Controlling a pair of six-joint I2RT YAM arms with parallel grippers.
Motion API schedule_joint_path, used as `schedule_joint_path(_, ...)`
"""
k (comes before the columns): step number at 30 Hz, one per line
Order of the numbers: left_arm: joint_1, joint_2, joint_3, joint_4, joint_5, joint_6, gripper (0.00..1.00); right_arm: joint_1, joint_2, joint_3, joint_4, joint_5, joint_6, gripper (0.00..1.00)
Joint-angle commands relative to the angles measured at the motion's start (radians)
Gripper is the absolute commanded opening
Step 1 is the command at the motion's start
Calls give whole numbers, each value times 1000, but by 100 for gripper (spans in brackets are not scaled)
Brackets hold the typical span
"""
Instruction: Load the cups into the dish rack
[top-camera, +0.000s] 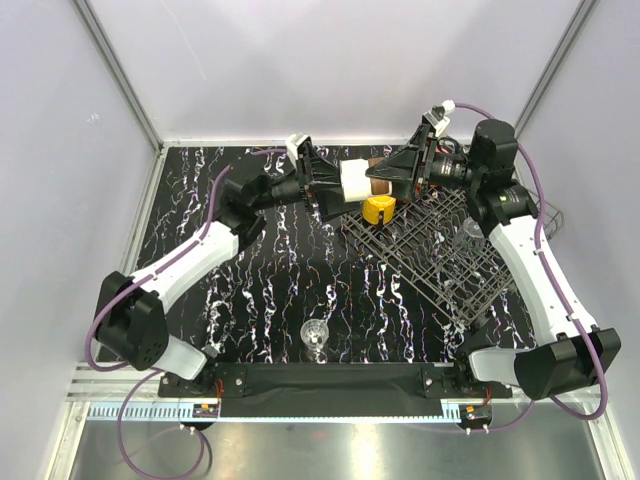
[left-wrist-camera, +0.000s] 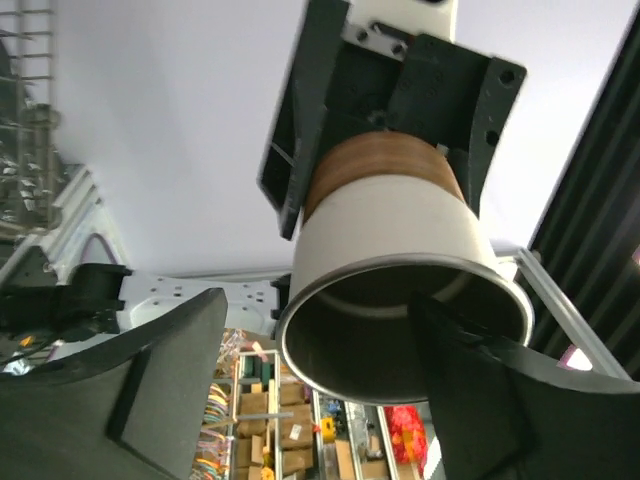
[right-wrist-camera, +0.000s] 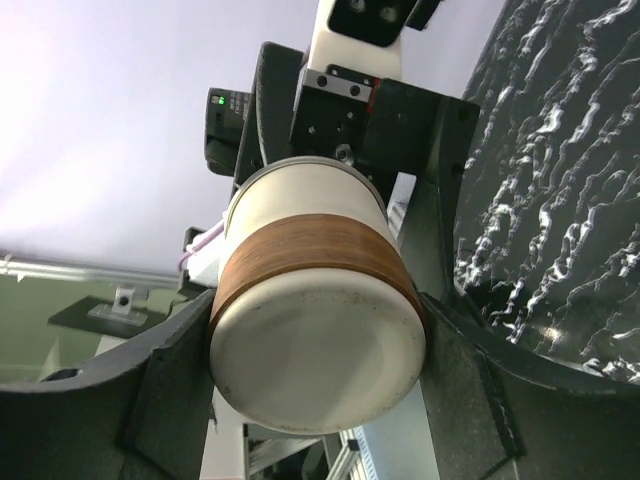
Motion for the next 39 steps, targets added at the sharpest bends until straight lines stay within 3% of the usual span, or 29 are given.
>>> schedule_joint_path(1, 43, -61, -5, -140, 55, 149, 86, 11, -11, 105, -181, 70, -146, 0)
schedule_joint_path(2, 64, -71, -3, -247, 58, 233, 98, 11, -9, 120, -274, 92, -177, 0)
schedule_joint_path(8, 166, -191, -11, -639, 29, 531, 99, 11, -6, 214, -628, 362, -390, 0)
schedule_joint_path(13, 232, -265, -66, -716, 10, 577, 99, 11, -11, 243, -847, 695, -512, 0)
schedule_joint_path(19, 261, -297, -56, -753, 15, 638, 99, 9, -67, 176, -988, 1069, -499, 0)
schedule_joint_path(27, 278, -324, -94, -715, 24, 643, 99, -26, -20, 112, -1066, 1117, -503, 0)
schedule_joint_path(32, 291, -344, -186, -531, 83, 553, 99, -196, -5, 24, -1065, 1143, -502, 0)
schedule_joint_path(34, 291, -344, -169, -532, 90, 571, 99, -283, 6, 1, -1047, 1114, -516, 0)
schedule_joint_path(39, 288, -322, -63, -664, 87, 713, 99, -313, 121, -33, -1022, 1132, -512, 0)
